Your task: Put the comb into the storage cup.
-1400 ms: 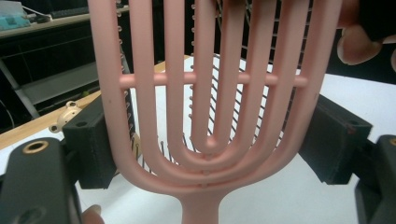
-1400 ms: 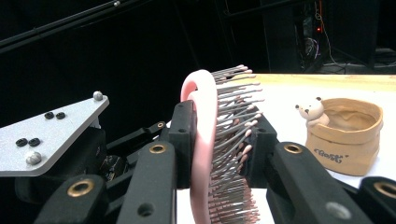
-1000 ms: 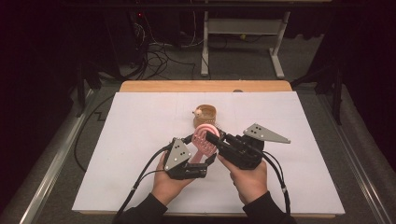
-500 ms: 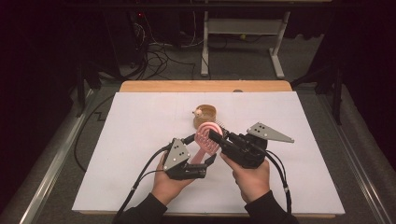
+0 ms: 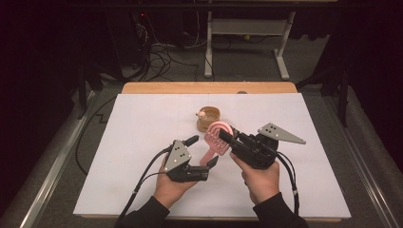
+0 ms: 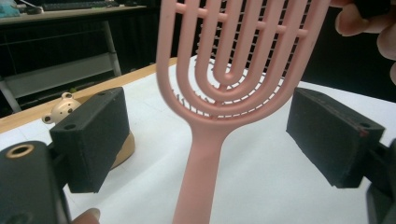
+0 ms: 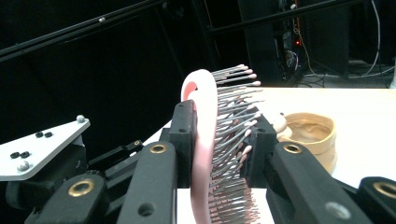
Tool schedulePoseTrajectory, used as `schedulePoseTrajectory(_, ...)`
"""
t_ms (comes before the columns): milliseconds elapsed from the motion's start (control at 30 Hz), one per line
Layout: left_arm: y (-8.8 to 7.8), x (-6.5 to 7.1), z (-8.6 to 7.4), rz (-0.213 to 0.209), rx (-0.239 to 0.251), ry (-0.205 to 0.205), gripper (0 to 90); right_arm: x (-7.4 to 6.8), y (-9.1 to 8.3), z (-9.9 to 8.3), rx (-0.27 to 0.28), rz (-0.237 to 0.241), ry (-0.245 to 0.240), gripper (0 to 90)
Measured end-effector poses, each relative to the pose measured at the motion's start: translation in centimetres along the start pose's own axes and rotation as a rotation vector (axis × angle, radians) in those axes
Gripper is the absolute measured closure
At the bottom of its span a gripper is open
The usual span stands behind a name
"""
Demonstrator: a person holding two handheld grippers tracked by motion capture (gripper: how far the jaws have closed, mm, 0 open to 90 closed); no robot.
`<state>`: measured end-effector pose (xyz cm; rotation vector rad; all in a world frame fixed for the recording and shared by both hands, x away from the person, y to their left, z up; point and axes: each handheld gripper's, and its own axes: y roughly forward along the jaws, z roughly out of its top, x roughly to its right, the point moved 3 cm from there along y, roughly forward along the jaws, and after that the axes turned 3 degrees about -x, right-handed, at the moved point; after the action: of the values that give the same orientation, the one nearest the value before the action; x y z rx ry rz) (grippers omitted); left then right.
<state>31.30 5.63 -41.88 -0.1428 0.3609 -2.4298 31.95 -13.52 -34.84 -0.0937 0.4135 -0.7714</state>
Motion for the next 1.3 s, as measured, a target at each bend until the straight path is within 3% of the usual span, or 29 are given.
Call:
schedulePoseTrajectory(333, 0.0, -0.7, -0.3, -0.006, -0.007, -0.032, 12.7, 1.0, -1.0, 0.3, 0.010, -0.029, -0.007, 71.8)
schedulePoseTrajectory(567, -0.1, -1.3, -0.9, -0.013, -0.050, -0.049, 5.8, 2.0, -1.7, 0.4, 0.001, -0.058, -0.022, 71.7)
schedulePoseTrajectory(867, -2.2, -3.8, -2.1, 0.014, -0.063, -0.080, 0.0, 3.0, -2.4, 0.5, 0.013, -0.078, -0.027, 71.6)
schedulePoseTrajectory(1200, -5.1, -6.0, -3.4, 0.033, -0.073, -0.096, 0.0, 3.6, -2.9, 0.9, 0.021, -0.096, -0.044, 71.5)
schedulePoseTrajectory(1300, -5.9, -6.6, -4.3, 0.070, -0.077, -0.067, 0.0, 3.9, -3.1, 1.0, 0.028, -0.102, -0.046, 71.5)
